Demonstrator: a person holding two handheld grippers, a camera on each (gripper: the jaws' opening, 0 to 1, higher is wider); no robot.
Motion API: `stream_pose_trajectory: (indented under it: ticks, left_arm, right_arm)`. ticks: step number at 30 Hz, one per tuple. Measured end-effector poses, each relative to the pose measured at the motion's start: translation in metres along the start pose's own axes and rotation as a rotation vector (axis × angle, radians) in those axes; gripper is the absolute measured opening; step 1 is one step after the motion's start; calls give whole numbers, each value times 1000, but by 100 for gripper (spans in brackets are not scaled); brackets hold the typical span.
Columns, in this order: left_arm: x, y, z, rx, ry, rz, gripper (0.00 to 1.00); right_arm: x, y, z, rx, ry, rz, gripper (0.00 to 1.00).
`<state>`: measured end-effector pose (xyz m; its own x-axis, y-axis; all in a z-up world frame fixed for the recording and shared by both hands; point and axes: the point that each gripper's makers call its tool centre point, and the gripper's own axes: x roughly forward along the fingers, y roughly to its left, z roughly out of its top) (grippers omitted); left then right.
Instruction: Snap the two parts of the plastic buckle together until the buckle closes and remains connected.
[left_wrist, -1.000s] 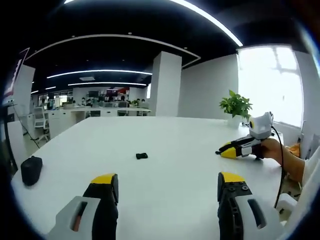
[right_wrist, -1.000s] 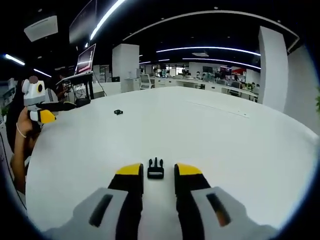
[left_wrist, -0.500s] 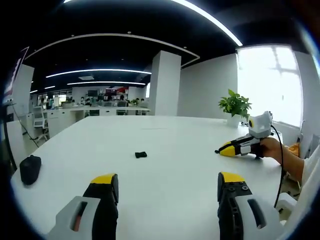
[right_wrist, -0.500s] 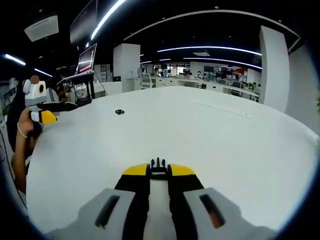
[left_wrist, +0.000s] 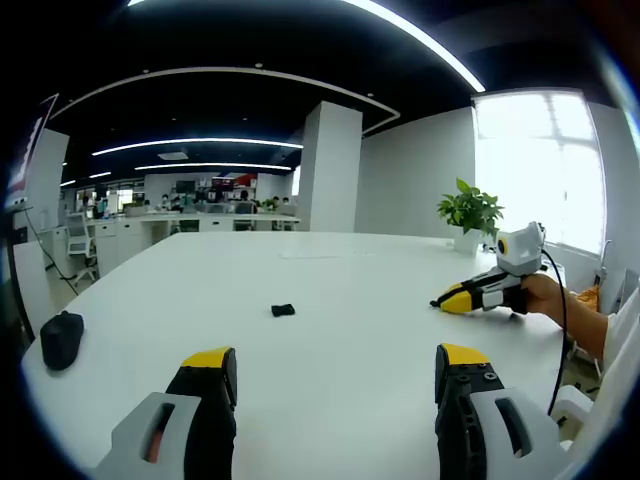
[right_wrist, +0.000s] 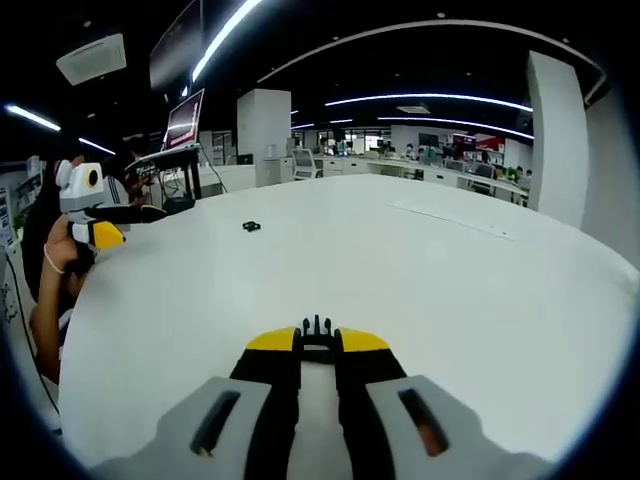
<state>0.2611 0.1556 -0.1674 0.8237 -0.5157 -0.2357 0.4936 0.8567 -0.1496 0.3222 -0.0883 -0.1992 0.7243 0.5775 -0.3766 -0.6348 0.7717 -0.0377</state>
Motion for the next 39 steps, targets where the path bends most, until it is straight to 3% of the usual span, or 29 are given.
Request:
stream_pose_trajectory:
  ticks: [21, 33, 39]
  left_arm:
    - [5, -5, 1, 7, 8, -17, 83]
    - [9, 1, 6, 18, 2, -23, 82]
    - [13, 4, 9, 28, 9, -71, 82]
  right_arm:
    - [-3, 17, 4, -64, -11, 214, 12]
    - [-9, 17, 9, -101, -29, 264, 12]
    - [-9, 19, 5, -138, -6, 289, 12]
